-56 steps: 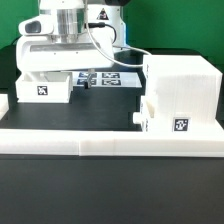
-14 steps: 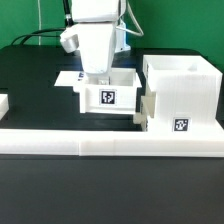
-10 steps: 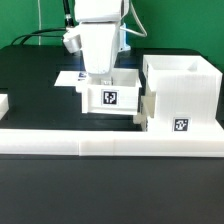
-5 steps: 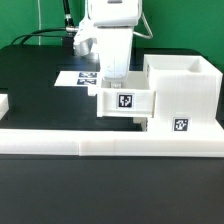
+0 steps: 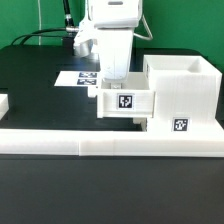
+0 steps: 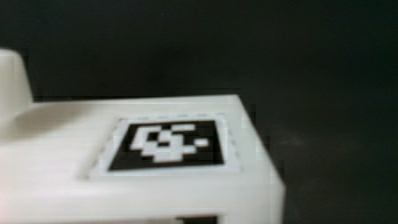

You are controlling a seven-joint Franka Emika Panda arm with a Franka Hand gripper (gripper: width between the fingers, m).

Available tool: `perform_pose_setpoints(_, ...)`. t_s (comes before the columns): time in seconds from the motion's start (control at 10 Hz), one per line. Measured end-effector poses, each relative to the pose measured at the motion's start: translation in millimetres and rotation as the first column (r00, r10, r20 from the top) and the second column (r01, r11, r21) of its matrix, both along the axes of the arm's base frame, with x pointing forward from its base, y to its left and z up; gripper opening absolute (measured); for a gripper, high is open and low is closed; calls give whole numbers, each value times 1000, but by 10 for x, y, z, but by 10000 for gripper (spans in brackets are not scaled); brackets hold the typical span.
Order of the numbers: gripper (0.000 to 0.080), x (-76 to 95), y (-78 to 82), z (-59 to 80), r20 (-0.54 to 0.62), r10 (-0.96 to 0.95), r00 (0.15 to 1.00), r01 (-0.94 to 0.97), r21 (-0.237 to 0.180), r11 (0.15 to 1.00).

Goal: Assemble drawer

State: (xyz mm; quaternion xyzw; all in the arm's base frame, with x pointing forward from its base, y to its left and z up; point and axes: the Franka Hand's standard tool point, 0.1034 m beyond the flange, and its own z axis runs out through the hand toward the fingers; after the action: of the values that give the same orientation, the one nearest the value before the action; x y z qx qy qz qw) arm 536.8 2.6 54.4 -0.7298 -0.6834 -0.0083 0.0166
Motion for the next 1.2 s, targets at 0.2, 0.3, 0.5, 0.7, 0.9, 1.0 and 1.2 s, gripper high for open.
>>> perform_pose_setpoints(0.2,42,23,3,10,1,-16,1000,16,-5,1000)
perform_pose_setpoints(0.3,42,30,15,16,2,-18,1000,18,-8,1000)
perform_pose_setpoints(0.5,42,25,4,11,2,-21,1000,21,-8,1000)
perform_pose_setpoints(0.7,42,23,39,11,1,-6,1000,6,-12,1000)
perform_pose_setpoints(0.9,42,7,101,26,-34,53,998,-54,-37,998)
perform_pose_setpoints(1.0,42,27,88,31,-23,49,999,-50,-36,998)
perform_pose_setpoints(1.2,42,26,86,30,-23,49,999,-49,-36,998)
